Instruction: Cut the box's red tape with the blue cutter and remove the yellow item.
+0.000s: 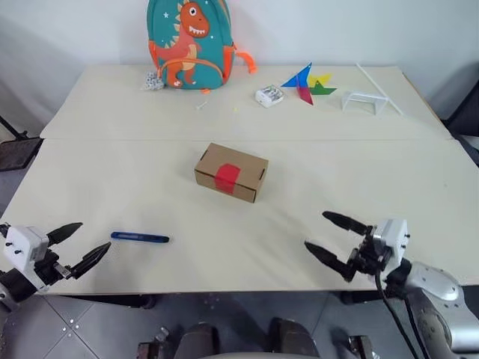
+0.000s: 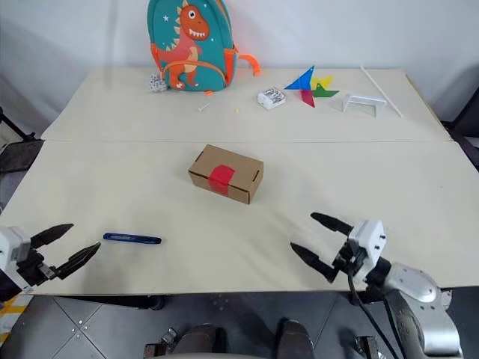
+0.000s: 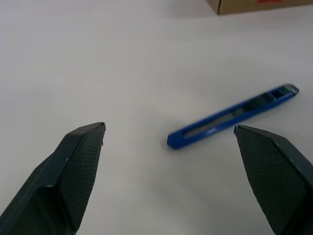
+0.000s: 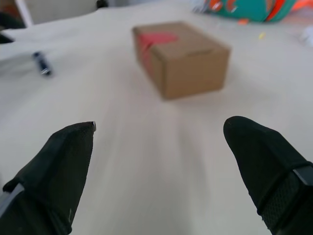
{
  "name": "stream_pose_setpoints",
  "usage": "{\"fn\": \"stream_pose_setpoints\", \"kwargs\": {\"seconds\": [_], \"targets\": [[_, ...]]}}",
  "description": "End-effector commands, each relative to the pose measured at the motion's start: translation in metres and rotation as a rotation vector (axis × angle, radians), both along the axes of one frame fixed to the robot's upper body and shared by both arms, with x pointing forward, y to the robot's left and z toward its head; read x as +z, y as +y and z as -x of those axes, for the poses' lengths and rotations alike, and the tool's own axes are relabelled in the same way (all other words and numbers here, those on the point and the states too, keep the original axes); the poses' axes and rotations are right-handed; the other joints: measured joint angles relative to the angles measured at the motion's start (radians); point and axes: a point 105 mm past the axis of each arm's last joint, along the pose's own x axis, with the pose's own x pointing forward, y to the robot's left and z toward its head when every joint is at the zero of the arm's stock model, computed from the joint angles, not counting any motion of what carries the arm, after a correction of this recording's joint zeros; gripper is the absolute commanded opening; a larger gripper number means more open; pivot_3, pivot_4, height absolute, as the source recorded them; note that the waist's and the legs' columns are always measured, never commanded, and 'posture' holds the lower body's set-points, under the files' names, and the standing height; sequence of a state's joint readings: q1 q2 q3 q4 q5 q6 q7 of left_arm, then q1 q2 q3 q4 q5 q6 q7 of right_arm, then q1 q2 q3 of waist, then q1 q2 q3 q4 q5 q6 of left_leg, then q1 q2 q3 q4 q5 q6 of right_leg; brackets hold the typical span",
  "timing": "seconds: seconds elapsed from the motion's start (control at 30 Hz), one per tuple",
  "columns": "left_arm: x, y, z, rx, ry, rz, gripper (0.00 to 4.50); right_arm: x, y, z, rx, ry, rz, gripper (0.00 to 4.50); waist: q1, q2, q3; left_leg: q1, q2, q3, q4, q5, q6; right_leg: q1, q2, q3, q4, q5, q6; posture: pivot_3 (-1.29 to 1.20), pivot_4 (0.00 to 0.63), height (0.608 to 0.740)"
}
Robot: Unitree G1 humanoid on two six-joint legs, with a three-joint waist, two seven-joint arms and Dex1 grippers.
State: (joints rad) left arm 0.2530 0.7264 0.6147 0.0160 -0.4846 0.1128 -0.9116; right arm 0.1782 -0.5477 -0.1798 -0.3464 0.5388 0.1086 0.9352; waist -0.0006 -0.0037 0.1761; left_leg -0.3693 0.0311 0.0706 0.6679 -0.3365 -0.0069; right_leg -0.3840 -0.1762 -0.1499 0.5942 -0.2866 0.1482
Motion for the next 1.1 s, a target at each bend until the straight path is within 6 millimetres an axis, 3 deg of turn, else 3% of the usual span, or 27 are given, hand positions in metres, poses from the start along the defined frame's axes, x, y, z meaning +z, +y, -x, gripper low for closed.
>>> {"fn": "stream_pose_setpoints", "kwargs": {"seconds": [0.03, 0.17, 0.23, 0.3, 0.4, 0.67, 0.7, 0.87, 1.0, 1.1], "targets": [[0.009, -0.005, -0.001, -0.036, -0.001, -0.012, 4.48, 0.011, 0.008, -0.001, 0.016, -0.061, -0.013, 4.50, -0.002, 0.000, 0.000, 0.000, 0.000, 0.000, 0.000, 0.000, 0.000, 0.000, 0.000, 0.000, 0.000, 0.000, 0.000, 0.00, 0.150, 0.740], [0.025, -0.015, -0.011, -0.088, -0.024, 0.134, 4.48, 0.008, 0.012, -0.004, 0.012, -0.047, 0.000, 4.50, 0.000, 0.000, 0.000, 0.001, 0.000, 0.000, 0.000, 0.000, 0.000, 0.000, 0.000, 0.000, 0.001, 0.000, 0.000, 0.00, 0.150, 0.740], [0.037, -0.024, -0.024, -0.132, -0.052, 0.148, 4.09, 0.009, 0.016, -0.010, -0.018, -0.032, -0.014, 4.50, 0.004, -0.001, 0.000, 0.000, 0.000, 0.000, 0.001, 0.000, 0.000, 0.000, 0.000, 0.000, 0.001, 0.000, 0.000, 0.00, 0.150, 0.740], [0.044, -0.033, -0.040, -0.164, -0.062, 0.133, 3.59, 0.010, 0.020, -0.017, -0.045, -0.021, -0.034, 4.10, 0.010, -0.001, -0.001, 0.000, 0.000, -0.001, 0.002, 0.000, 0.000, 0.000, 0.000, 0.000, 0.001, 0.000, 0.000, 0.00, 0.150, 0.740], [0.039, -0.047, -0.072, -0.164, -0.033, 0.058, 2.62, 0.011, 0.028, -0.028, -0.078, -0.021, -0.019, 3.20, 0.011, -0.001, -0.001, 0.000, 0.000, -0.001, 0.003, 0.000, 0.000, 0.001, 0.000, 0.000, 0.001, 0.000, 0.000, 0.00, 0.150, 0.740], [0.062, -0.110, -0.169, -0.165, -0.145, 0.049, 0.03, 0.003, 0.046, -0.081, -0.297, -0.035, 0.042, 0.29, 0.011, -0.002, -0.001, -0.003, 0.000, 0.000, 0.005, 0.000, -0.001, -0.003, 0.001, 0.000, 0.005, 0.000, 0.000, 0.00, 0.150, 0.740], [0.066, -0.113, -0.177, -0.147, -0.163, 0.045, 0.00, 0.003, 0.048, -0.087, -0.320, -0.035, 0.046, 0.04, 0.008, -0.002, -0.001, -0.003, 0.000, 0.000, 0.005, 0.000, -0.001, -0.003, 0.001, 0.000, 0.005, 0.000, 0.000, 0.00, 0.150, 0.740], [0.068, -0.133, -0.201, -0.137, -0.162, 0.035, 0.00, 0.007, 0.057, -0.113, -0.430, -0.049, 0.050, 0.04, -0.012, -0.002, -0.001, -0.004, 0.000, 0.002, 0.005, 0.000, -0.001, -0.007, 0.001, 0.000, 0.008, 0.000, 0.000, 0.00, 0.150, 0.740], [0.060, -0.145, -0.205, -0.162, -0.114, 0.039, 0.00, 0.013, 0.071, -0.119, -0.421, -0.060, 0.031, 0.04, -0.030, -0.002, -0.001, -0.004, 0.000, 0.002, 0.002, 0.001, -0.002, -0.009, 0.000, 0.000, 0.011, 0.000, 0.000, 0.00, 0.150, 0.740], [0.044, -0.167, -0.187, -0.330, -0.026, 0.037, 0.00, 0.018, 0.091, -0.119, -0.332, -0.041, 0.008, 0.04, -0.032, -0.002, -0.001, -0.004, 0.000, 0.002, 0.002, 0.001, -0.002, -0.009, 0.000, 0.000, 0.011, 0.000, 0.000, 0.00, 0.150, 0.740]]}}
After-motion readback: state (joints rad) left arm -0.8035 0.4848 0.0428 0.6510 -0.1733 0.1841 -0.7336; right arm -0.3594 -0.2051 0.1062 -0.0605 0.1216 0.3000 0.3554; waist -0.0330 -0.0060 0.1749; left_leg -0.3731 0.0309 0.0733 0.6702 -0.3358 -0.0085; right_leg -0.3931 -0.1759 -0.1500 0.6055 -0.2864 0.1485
